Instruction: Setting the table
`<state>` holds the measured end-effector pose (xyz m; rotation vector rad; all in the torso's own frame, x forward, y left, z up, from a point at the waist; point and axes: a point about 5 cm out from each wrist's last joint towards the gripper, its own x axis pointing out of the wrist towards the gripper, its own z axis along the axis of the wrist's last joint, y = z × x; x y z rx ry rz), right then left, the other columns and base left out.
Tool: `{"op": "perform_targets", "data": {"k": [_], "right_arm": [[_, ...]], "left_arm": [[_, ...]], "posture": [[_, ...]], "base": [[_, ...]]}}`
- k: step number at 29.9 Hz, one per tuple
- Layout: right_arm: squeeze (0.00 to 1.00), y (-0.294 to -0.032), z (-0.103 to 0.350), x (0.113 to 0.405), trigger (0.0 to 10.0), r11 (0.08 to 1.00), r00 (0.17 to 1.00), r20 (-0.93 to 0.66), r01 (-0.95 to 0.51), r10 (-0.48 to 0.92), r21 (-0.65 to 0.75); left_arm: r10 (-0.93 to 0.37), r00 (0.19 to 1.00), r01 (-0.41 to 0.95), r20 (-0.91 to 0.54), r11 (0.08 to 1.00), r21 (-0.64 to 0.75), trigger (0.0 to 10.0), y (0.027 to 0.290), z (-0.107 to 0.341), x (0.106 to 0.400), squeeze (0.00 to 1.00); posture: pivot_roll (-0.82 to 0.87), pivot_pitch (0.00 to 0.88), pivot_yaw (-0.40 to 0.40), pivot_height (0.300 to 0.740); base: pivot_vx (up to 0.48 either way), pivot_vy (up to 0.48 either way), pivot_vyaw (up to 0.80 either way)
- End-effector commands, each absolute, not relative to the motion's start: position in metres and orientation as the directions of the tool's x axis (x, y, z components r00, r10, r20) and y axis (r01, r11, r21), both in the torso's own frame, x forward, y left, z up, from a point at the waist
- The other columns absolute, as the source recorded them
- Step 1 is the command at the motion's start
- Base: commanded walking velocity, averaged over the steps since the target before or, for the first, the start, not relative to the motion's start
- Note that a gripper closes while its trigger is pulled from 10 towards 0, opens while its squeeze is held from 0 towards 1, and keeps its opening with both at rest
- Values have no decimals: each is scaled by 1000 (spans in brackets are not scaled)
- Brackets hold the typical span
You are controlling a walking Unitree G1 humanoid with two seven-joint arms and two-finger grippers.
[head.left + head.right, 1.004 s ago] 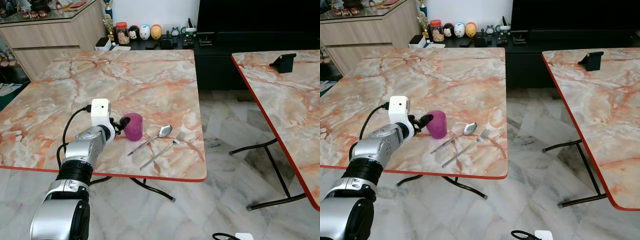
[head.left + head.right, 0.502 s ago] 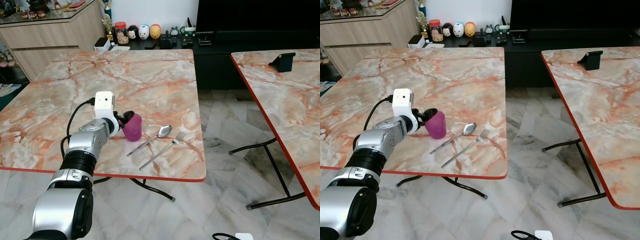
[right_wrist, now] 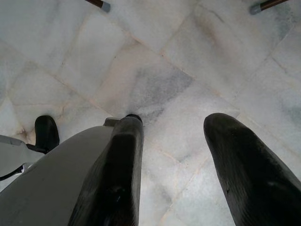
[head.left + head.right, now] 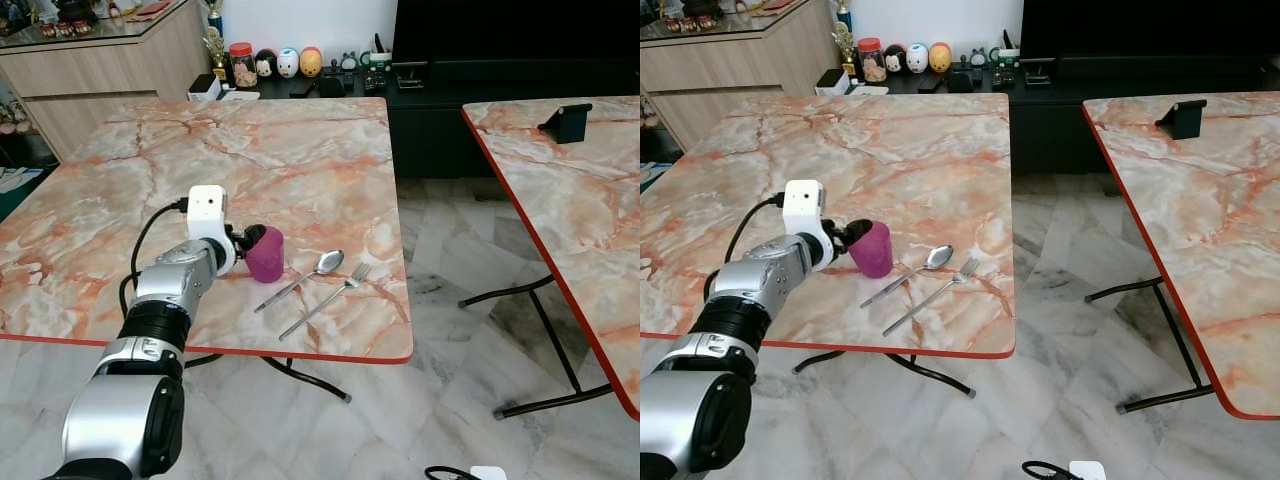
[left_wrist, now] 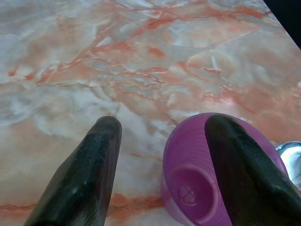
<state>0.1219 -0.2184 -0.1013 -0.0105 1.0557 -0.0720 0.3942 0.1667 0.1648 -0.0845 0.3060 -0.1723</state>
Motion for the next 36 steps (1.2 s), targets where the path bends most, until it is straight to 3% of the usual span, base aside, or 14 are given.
{"op": "perform_targets", "data": {"k": [1, 28, 29, 30, 32, 36], "right_arm": [[0, -216, -103, 119, 10000, 998, 481, -875, 48, -56, -37], [0, -216, -103, 119, 10000, 998, 480, -876, 44, -51, -35], [0, -216, -103, 119, 10000, 998, 480, -876, 44, -51, -35], [0, -216, -103, 119, 10000, 998, 480, -876, 44, -51, -34], [0, -216, -103, 119, 10000, 998, 480, -876, 44, -51, -34], [0, -216, -103, 119, 10000, 998, 480, -876, 44, -51, -34]], "left_arm": [[-180, 943, 165, -280, 983, -76, 10000, 169, 175, 396, 0], [-216, 888, 210, -405, 976, -61, 10000, 169, 153, 386, 0], [-216, 888, 209, -407, 976, -62, 8314, 169, 152, 385, 0], [-216, 887, 209, -408, 976, -63, 4863, 169, 152, 385, 0], [-216, 887, 208, -408, 976, -64, 0, 168, 152, 385, 0], [-213, 888, 205, -407, 977, -64, 0, 169, 152, 385, 0]], "posture": [[-32, 0, 60, 732], [-30, 0, 59, 732], [-30, 0, 59, 732], [-30, 0, 60, 732], [-30, 0, 60, 732], [-30, 0, 60, 732]], "base": [[0, 0, 0], [0, 0, 0], [0, 0, 0], [0, 0, 0], [0, 0, 0], [0, 0, 0]]}}
